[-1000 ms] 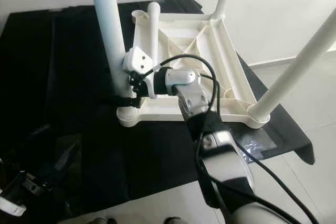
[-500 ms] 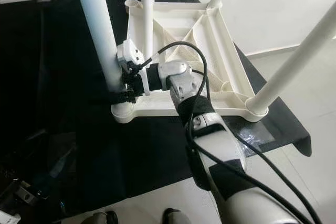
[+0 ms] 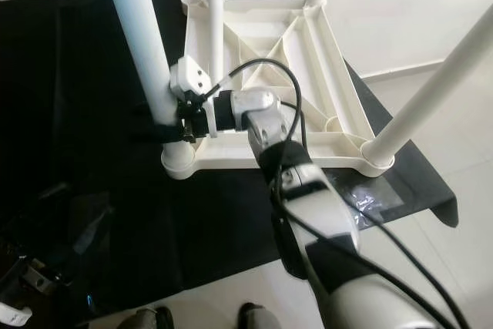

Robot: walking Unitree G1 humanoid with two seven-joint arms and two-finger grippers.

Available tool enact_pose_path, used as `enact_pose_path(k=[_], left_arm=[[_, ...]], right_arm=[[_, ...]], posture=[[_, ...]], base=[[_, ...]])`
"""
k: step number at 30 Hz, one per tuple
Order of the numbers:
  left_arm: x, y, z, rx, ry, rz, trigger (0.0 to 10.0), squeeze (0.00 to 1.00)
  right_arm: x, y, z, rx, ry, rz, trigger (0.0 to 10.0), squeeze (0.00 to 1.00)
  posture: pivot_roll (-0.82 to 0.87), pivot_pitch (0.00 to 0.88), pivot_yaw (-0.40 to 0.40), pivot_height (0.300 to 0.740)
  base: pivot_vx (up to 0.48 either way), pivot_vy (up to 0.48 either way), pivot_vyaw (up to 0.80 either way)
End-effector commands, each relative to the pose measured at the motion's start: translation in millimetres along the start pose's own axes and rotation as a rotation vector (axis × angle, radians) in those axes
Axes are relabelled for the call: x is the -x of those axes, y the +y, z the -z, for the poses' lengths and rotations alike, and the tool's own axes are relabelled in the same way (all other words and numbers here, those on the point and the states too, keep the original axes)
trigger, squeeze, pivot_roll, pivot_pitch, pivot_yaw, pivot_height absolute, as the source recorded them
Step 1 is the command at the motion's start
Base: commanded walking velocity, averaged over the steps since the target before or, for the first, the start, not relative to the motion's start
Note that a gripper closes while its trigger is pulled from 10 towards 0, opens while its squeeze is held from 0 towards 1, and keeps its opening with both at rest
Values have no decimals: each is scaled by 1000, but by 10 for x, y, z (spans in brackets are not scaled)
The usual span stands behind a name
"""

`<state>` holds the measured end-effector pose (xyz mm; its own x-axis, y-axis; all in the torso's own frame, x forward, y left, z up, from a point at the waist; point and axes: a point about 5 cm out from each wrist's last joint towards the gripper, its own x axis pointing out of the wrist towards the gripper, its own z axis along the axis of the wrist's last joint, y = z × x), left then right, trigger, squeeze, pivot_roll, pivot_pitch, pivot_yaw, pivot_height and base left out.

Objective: Building children table

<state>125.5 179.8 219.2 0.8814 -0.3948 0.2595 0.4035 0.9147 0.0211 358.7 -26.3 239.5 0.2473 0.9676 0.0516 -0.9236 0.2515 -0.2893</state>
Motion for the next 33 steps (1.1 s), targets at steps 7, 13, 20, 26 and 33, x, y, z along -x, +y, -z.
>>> enact_pose_path(k=[7,13,20,26,33], left_arm=[[-45,44,71,13,19,21,10000,0],[-74,54,94,16,16,31,10000,0],[-73,88,78,0,13,27,10000,0],[-75,65,82,2,13,27,10000,0],[-59,45,80,6,15,24,10000,0]], right_arm=[[-40,693,276,-51,121,501,0,0],[-81,592,305,-40,105,480,0,0],[-98,553,10,-53,-32,209,10000,1000],[14,424,-85,8,-22,60,10000,1000],[111,221,-113,121,53,-92,10000,0]], posture=[[114,210,-18,740],[131,185,-18,740],[147,176,-29,740],[158,182,-42,740],[160,192,-48,740]], base=[[0,0,0],[0,0,0],[0,0,0],[0,0,0],[0,0,0]])
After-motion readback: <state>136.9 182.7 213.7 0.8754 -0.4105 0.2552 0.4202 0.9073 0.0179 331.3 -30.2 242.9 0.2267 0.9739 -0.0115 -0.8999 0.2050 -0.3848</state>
